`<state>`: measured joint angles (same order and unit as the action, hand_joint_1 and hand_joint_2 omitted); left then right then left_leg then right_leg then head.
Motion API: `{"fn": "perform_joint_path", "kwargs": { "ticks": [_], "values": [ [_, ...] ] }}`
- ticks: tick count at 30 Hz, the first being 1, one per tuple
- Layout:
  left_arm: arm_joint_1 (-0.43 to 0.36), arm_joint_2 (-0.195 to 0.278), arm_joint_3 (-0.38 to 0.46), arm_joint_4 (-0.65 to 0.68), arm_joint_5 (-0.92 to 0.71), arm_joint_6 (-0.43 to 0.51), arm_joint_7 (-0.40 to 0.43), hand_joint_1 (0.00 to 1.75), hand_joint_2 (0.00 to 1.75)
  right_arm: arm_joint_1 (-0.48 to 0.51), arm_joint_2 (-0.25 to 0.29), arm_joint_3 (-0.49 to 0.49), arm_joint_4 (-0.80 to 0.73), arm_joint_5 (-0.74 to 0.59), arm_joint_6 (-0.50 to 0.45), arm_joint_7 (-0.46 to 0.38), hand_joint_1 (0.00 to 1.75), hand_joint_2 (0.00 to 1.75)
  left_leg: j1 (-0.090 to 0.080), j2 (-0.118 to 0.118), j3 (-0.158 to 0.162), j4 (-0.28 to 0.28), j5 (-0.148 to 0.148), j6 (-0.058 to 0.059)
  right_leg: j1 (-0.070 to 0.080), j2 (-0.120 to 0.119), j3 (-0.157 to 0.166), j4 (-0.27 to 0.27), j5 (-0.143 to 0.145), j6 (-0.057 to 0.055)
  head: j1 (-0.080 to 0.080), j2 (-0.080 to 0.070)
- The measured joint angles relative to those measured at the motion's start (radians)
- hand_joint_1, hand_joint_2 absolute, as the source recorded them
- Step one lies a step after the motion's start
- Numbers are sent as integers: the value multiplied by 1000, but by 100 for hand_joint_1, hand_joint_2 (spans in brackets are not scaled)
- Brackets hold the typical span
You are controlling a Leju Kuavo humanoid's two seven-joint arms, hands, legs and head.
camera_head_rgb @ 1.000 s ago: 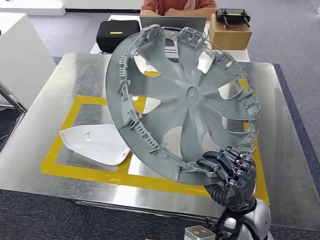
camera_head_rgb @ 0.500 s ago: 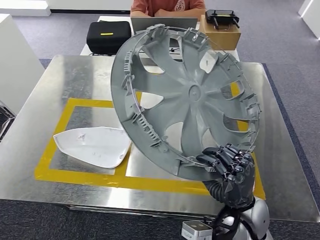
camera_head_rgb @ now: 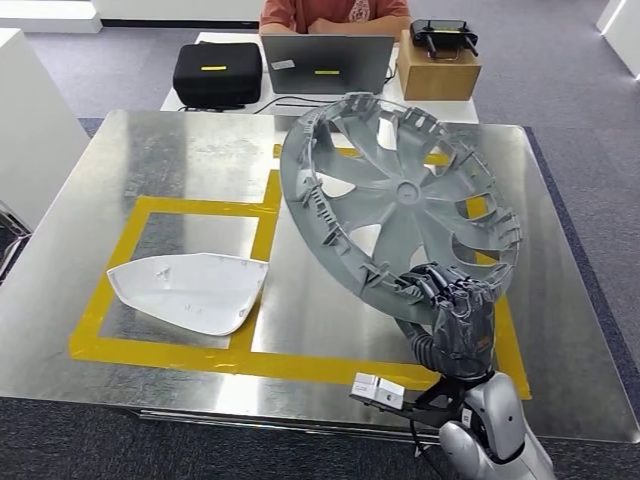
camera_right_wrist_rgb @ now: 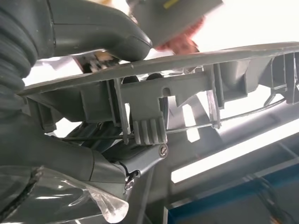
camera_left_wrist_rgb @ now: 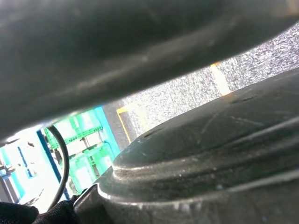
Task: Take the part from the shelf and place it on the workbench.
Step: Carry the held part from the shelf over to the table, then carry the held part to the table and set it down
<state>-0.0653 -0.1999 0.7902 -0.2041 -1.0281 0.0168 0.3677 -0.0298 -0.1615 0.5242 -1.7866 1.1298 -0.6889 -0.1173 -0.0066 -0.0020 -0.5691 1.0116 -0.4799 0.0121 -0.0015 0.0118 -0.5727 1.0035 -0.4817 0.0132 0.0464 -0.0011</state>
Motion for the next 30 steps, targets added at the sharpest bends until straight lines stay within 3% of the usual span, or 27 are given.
{"fn": "perform_joint_path", "kwargs": {
  "ticks": [11,30],
  "values": [
    [0,0,12,0,0,-2,0,0,0,-101,-119,139,90,20,72,161,175,175,1,0,0,0,0,0,1,0,-1,1,0,0,0,0],
    [-1,0,21,0,-6,-4,0,0,0,-212,-214,267,158,-8,218,248,175,175,1,0,-1,0,1,0,1,0,-1,2,0,0,0,0]
  ]
}}
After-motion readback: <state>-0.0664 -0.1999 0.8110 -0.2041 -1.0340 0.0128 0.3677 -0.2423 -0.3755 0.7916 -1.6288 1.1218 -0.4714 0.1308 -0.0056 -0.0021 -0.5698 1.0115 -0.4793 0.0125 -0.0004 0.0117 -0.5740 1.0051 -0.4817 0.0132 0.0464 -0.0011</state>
